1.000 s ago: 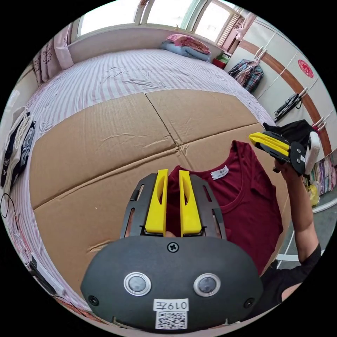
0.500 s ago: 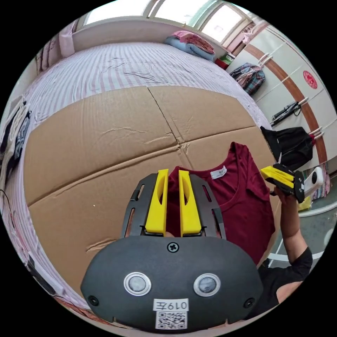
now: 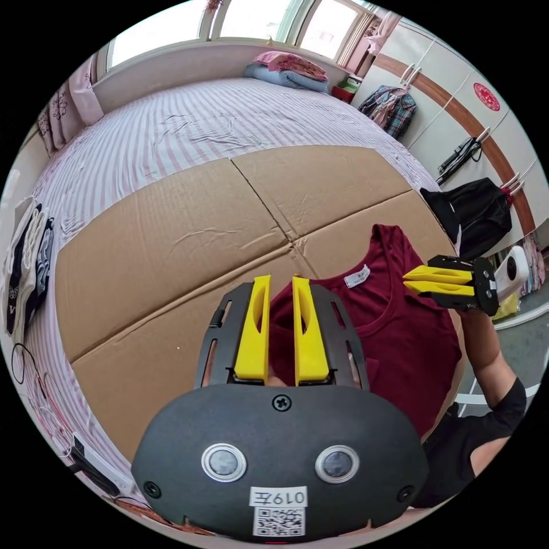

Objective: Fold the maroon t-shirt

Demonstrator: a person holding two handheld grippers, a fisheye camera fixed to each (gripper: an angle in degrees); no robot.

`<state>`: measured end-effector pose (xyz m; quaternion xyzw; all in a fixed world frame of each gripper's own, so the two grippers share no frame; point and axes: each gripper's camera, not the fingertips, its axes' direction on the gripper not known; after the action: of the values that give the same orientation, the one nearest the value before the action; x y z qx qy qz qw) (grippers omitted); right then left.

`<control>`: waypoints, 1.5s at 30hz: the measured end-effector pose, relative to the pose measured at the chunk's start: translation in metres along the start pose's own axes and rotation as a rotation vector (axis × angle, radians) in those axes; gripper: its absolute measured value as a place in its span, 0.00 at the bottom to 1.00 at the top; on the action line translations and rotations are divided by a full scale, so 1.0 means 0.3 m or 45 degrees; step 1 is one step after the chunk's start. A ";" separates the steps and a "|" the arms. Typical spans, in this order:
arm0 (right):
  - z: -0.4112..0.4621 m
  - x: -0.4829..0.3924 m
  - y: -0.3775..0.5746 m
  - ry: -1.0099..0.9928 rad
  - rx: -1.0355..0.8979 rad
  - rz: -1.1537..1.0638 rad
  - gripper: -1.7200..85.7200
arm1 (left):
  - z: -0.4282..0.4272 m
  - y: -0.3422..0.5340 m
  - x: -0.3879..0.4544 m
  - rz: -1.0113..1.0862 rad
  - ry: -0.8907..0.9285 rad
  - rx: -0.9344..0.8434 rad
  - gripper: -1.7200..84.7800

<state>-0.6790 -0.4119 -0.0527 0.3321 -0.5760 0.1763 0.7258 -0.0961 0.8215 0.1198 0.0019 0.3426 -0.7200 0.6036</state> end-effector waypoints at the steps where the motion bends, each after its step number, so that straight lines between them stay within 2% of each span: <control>1: -0.014 -0.017 -0.001 0.002 -0.002 -0.005 0.03 | -0.004 0.013 -0.003 0.008 0.005 -0.002 0.05; 5: -0.088 -0.072 0.024 0.002 0.015 -0.010 0.02 | -0.040 0.092 -0.004 0.066 0.069 -0.001 0.04; 11: -0.212 -0.134 0.116 0.003 0.026 0.011 0.01 | -0.049 0.165 0.083 0.173 -0.062 -0.102 0.03; 18: -0.379 -0.186 0.257 0.017 0.041 0.031 0.01 | -0.074 0.282 0.166 0.197 -0.149 -0.122 0.03; 24: -0.551 -0.217 0.419 0.001 0.073 0.076 0.01 | -0.118 0.405 0.238 0.155 -0.177 -0.115 0.03; 31: -0.909 -0.386 0.746 -0.042 0.181 0.049 0.01 | -0.192 0.563 0.296 -0.006 -0.140 -0.090 0.03; 34: -1.096 -0.503 0.956 0.016 0.205 0.021 0.01 | -0.272 0.655 0.302 -0.159 -0.138 0.018 0.03; 38: -1.350 -0.654 1.281 0.104 0.271 0.074 0.02 | -0.446 0.853 0.355 -0.322 -0.176 0.321 0.03; 43: -1.638 -0.861 1.641 0.232 0.459 0.154 0.02 | -0.695 1.282 0.692 -0.132 -0.226 0.763 0.03; 45: -1.709 -0.946 1.759 0.258 0.540 0.162 0.02 | -0.786 1.579 0.949 0.098 -0.241 0.923 0.03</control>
<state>-0.7252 0.3539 -0.2354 0.4207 -0.4701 0.3710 0.6815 0.1421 0.6740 -0.4118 0.1619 0.0080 -0.7682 0.6194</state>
